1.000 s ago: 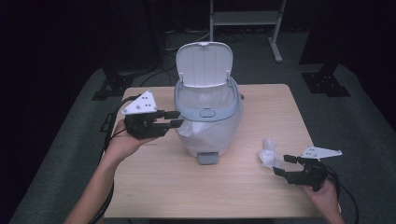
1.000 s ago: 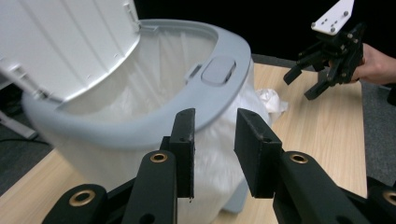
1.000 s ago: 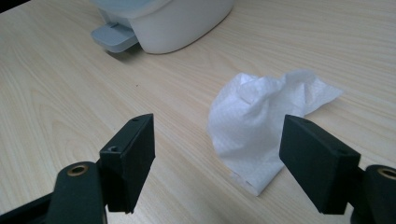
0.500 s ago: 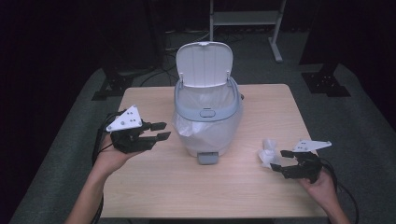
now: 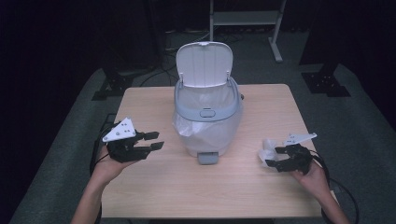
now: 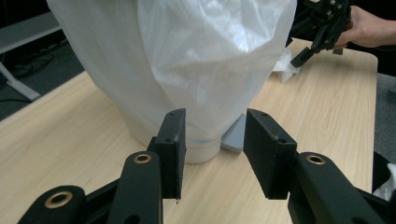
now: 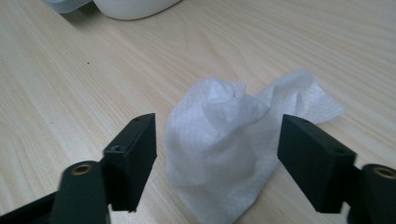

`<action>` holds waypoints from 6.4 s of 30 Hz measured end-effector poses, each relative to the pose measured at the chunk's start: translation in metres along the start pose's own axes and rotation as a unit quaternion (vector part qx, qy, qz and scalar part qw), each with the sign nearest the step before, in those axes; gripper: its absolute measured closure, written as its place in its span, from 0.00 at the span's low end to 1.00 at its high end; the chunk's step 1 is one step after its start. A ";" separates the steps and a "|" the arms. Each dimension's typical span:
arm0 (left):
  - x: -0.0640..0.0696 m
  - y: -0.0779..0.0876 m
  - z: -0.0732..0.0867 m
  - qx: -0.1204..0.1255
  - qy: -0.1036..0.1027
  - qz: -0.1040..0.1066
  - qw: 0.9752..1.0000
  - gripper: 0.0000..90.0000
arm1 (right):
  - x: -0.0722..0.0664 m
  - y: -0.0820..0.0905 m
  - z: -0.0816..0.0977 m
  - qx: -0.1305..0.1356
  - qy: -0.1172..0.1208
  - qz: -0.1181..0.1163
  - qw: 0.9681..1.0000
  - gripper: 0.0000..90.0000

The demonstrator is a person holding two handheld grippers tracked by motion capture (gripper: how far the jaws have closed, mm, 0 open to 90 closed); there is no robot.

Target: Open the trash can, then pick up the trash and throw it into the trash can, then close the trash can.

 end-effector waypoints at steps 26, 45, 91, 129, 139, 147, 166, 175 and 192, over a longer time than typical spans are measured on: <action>-0.016 -0.037 0.063 -0.020 0.028 -0.031 0.999 0.47 | 0.001 -0.018 0.006 -0.014 -0.019 -0.013 1.000 0.77; -0.017 -0.047 0.083 -0.032 0.015 -0.034 0.999 0.34 | 0.010 -0.009 0.006 0.008 -0.064 -0.048 0.997 0.93; -0.019 -0.038 0.092 -0.024 0.015 -0.051 0.998 0.29 | 0.027 0.077 -0.090 0.072 -0.069 -0.101 0.990 0.94; -0.014 -0.040 0.095 -0.032 0.013 -0.053 0.998 0.26 | 0.022 0.146 -0.182 0.117 -0.015 -0.096 0.988 0.94; -0.017 -0.040 0.097 -0.033 0.022 -0.057 0.998 0.22 | 0.013 0.146 -0.207 0.110 0.006 -0.102 0.989 0.94; -0.017 -0.041 0.098 -0.038 0.021 -0.060 0.997 0.21 | 0.007 0.144 -0.227 0.106 0.021 -0.107 0.988 0.94; -0.017 -0.043 0.099 -0.042 0.025 -0.065 0.997 0.15 | -0.007 0.130 -0.268 0.098 0.046 -0.125 0.986 0.94; -0.017 -0.044 0.100 -0.044 0.025 -0.063 0.997 0.15 | -0.013 0.113 -0.286 0.090 0.056 -0.134 0.985 0.93; -0.019 -0.041 0.100 -0.037 0.030 -0.068 0.997 0.15 | -0.018 0.076 -0.313 0.063 0.063 -0.145 0.985 0.93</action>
Point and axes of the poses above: each handheld gripper's, and its own axes: y roughly backward along the jaws, z roughly out of its underside, x roughly to its right, the point moved 1 cm from there along -y, roughly forward along the jaws, and after that the axes turned 10 degrees about y, right-handed, at the moved point
